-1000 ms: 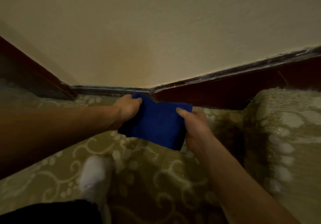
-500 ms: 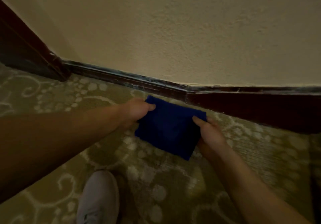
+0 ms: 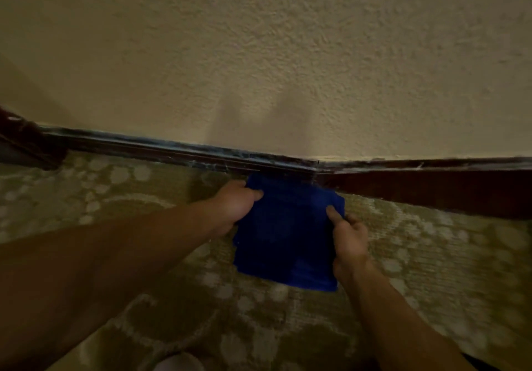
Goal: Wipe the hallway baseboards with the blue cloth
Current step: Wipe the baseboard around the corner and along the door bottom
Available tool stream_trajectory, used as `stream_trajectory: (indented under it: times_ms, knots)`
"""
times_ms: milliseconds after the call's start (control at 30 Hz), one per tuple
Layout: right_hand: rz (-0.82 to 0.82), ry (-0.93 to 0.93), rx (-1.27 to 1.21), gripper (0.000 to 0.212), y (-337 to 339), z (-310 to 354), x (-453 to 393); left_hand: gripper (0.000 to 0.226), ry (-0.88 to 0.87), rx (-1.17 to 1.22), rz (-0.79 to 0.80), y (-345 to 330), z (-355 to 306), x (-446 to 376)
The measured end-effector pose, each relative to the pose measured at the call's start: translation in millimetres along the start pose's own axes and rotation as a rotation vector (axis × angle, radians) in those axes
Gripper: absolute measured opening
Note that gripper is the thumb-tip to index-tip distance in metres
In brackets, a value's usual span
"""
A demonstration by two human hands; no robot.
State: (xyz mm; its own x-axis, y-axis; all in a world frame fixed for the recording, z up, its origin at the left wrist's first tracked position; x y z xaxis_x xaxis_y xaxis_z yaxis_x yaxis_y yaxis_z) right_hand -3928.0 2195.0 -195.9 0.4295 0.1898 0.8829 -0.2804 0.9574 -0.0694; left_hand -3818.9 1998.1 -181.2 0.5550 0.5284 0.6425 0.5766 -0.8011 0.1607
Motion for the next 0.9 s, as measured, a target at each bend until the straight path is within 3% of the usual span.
stream_trajectory:
  times_ms: [100, 200, 267, 533, 600, 733, 800, 900]
  knots:
    - [-0.001, -0.019, 0.007, 0.011, 1, 3, 1, 0.067, -0.013, -0.011, 0.02, -2, 10, -18]
    - [-0.001, 0.028, 0.084, 0.007, -4, 18, 5, 0.04, -0.054, -0.015, 0.022, -2, -6, -12]
    - [-0.006, 0.065, 0.093, 0.017, -8, 27, 3, 0.033, -0.062, -0.016, 0.035, -1, -8, -15]
    - [0.0, 0.017, -0.059, 0.032, -48, 19, -1, 0.044, -0.034, 0.267, -0.101, 20, 4, -17]
    - [0.042, 0.047, -0.099, 0.024, -57, 19, 2, 0.046, -0.022, 0.373, -0.174, 24, 7, -11]
    - [0.123, 0.103, -0.176, 0.019, -75, 22, 8, 0.028, -0.098, 0.501, -0.213, 45, 1, -3]
    - [0.145, 0.098, -0.16, 0.013, -77, 17, 3, 0.025, -0.117, 0.488, -0.172, 50, 4, -5]
    - [0.076, 0.049, -0.153, 0.024, -74, 8, -6, 0.026, -0.049, 0.399, -0.179, 48, 13, -9]
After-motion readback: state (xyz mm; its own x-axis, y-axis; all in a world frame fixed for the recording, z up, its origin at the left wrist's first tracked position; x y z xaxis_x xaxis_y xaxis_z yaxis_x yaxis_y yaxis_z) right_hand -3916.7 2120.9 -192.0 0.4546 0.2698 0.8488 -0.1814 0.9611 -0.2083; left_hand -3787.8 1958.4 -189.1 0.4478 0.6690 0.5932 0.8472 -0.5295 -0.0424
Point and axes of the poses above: each hand's wrist, its own x-axis away from the middle knuckle, its own y-axis out of the back of the hand, z = x × y, the point moved 8 cm from there along -x, towards the middle knuckle, and after that the axes turned 13 degrees about -y, right-handed, at the moved point
